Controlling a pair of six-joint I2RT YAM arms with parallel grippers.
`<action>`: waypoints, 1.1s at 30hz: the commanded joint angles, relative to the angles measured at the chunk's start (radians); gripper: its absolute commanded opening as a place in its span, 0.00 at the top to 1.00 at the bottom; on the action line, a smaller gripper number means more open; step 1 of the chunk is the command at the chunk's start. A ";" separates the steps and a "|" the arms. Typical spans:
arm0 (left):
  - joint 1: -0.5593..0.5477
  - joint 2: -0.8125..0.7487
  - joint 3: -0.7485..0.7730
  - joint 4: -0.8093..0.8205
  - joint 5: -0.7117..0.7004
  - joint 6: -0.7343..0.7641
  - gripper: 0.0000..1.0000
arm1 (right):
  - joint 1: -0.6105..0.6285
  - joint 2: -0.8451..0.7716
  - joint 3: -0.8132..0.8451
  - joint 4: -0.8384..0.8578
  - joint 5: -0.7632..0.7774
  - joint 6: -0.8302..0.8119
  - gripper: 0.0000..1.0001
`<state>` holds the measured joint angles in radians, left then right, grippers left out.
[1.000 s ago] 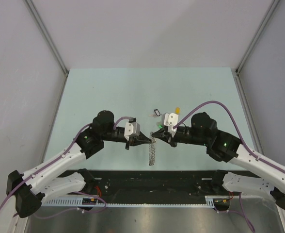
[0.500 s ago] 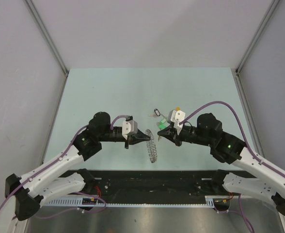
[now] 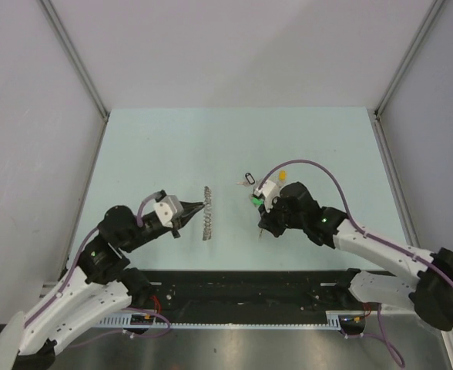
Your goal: Put the keys on the keyring
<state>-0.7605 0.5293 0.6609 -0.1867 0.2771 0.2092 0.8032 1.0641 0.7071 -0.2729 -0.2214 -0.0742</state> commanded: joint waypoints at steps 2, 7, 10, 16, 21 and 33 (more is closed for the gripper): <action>0.006 -0.104 -0.050 0.015 -0.185 -0.031 1.00 | 0.019 0.151 -0.029 0.215 0.033 0.017 1.00; 0.009 -0.129 -0.061 0.036 -0.210 -0.021 1.00 | 0.050 0.333 -0.047 0.502 0.014 0.025 1.00; 0.009 -0.144 -0.070 0.039 -0.217 -0.024 1.00 | 0.079 0.411 -0.052 0.656 0.013 0.030 1.00; 0.012 -0.189 -0.093 0.067 -0.240 -0.021 1.00 | 0.108 0.594 -0.089 0.935 0.024 0.056 1.00; 0.013 -0.186 -0.093 0.064 -0.236 -0.021 1.00 | 0.123 0.632 -0.110 0.956 0.074 0.070 1.00; 0.018 -0.186 -0.098 0.070 -0.227 -0.022 1.00 | 0.117 0.413 0.021 0.433 0.102 0.148 0.47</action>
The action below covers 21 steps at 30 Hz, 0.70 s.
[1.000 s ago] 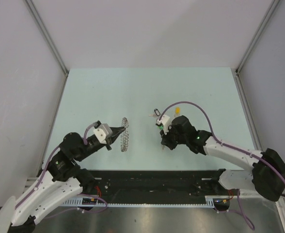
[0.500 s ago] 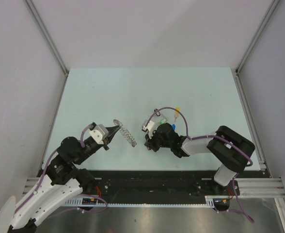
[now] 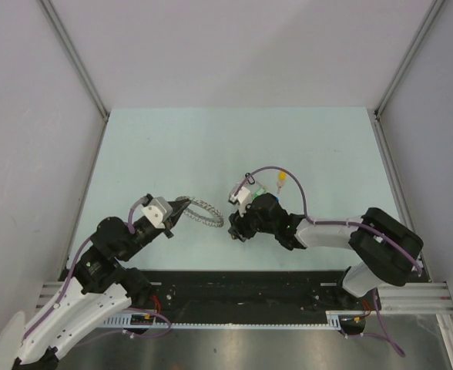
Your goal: Put the keys on the keyring
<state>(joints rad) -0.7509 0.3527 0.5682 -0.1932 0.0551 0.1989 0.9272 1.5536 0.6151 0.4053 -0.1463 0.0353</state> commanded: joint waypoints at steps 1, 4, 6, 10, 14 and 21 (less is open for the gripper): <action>0.008 -0.012 -0.005 0.080 -0.008 -0.012 1.00 | -0.011 -0.087 0.138 -0.299 0.028 0.043 0.45; 0.010 -0.021 -0.007 0.080 -0.015 -0.015 1.00 | -0.024 -0.086 0.238 -0.492 0.022 0.073 0.42; 0.012 -0.029 -0.008 0.081 -0.032 -0.018 1.00 | -0.045 -0.072 0.306 -0.601 0.019 0.104 0.41; 0.013 -0.053 -0.016 0.089 -0.054 -0.021 1.00 | -0.096 -0.024 0.396 -0.721 -0.053 0.184 0.42; 0.015 -0.064 -0.018 0.093 -0.054 -0.019 1.00 | -0.102 0.046 0.483 -0.802 -0.087 0.213 0.45; 0.019 -0.055 -0.016 0.089 -0.049 -0.015 1.00 | -0.111 0.232 0.615 -0.927 -0.171 0.238 0.52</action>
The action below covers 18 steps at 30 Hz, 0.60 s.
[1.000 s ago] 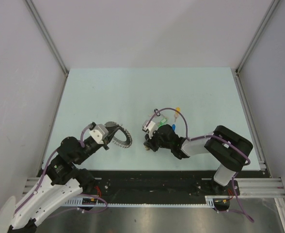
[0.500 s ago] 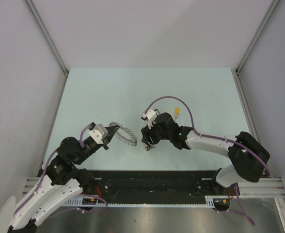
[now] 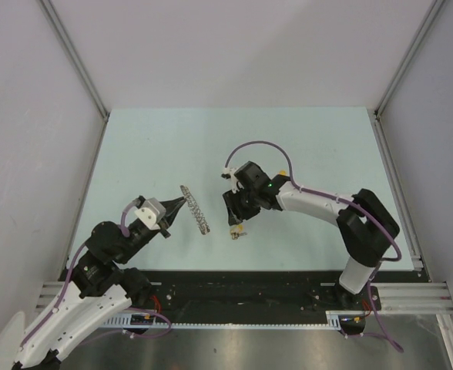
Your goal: Put the keys on the keyring
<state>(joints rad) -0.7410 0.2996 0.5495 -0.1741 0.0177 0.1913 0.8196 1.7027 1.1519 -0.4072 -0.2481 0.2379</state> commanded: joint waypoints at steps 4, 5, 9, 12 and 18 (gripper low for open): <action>0.011 0.003 0.003 0.071 -0.001 -0.009 1.00 | -0.017 0.139 0.121 -0.148 -0.088 0.044 0.53; 0.011 0.003 0.003 0.067 0.004 -0.006 1.00 | -0.017 0.149 0.132 -0.151 -0.091 0.047 0.54; 0.012 -0.002 0.003 0.067 0.011 -0.004 1.00 | -0.016 0.186 0.161 -0.162 -0.112 0.047 0.60; 0.014 -0.008 0.004 0.065 0.025 -0.003 1.00 | -0.008 0.205 0.176 -0.162 -0.122 0.046 0.67; 0.015 -0.017 0.003 0.064 0.031 -0.003 1.00 | -0.008 0.253 0.189 -0.154 -0.131 0.058 0.71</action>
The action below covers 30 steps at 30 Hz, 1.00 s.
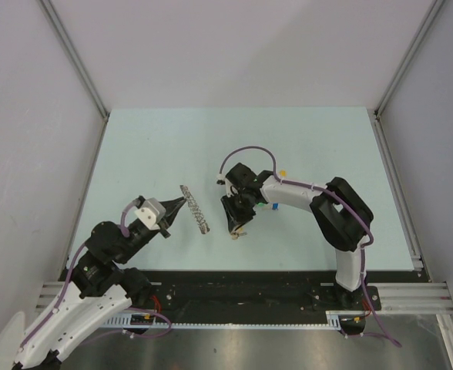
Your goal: Put the keys on the keyring
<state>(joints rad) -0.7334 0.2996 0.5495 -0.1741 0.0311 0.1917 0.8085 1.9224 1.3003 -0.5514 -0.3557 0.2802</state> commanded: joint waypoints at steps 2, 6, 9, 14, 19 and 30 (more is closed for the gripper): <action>0.009 -0.019 0.003 0.064 0.021 -0.003 1.00 | 0.003 0.039 0.040 -0.008 -0.019 0.019 0.71; 0.009 -0.025 0.004 0.062 0.036 0.000 1.00 | 0.003 0.046 0.044 -0.008 -0.008 0.022 0.71; 0.011 -0.028 0.004 0.061 0.038 0.000 1.00 | 0.001 0.050 0.045 -0.012 -0.014 0.019 0.74; 0.012 -0.031 0.004 0.059 0.041 0.000 1.00 | 0.008 0.058 0.048 -0.007 -0.025 0.016 0.77; 0.014 -0.033 0.006 0.056 0.044 0.000 1.00 | 0.018 0.067 0.056 -0.012 -0.026 0.005 0.80; 0.017 -0.031 0.006 0.058 0.049 0.002 1.00 | 0.038 0.075 0.071 -0.036 0.009 -0.024 1.00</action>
<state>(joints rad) -0.7258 0.2802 0.5495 -0.1745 0.0605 0.1917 0.8379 1.9881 1.3365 -0.5671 -0.3668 0.2752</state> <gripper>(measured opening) 0.005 0.031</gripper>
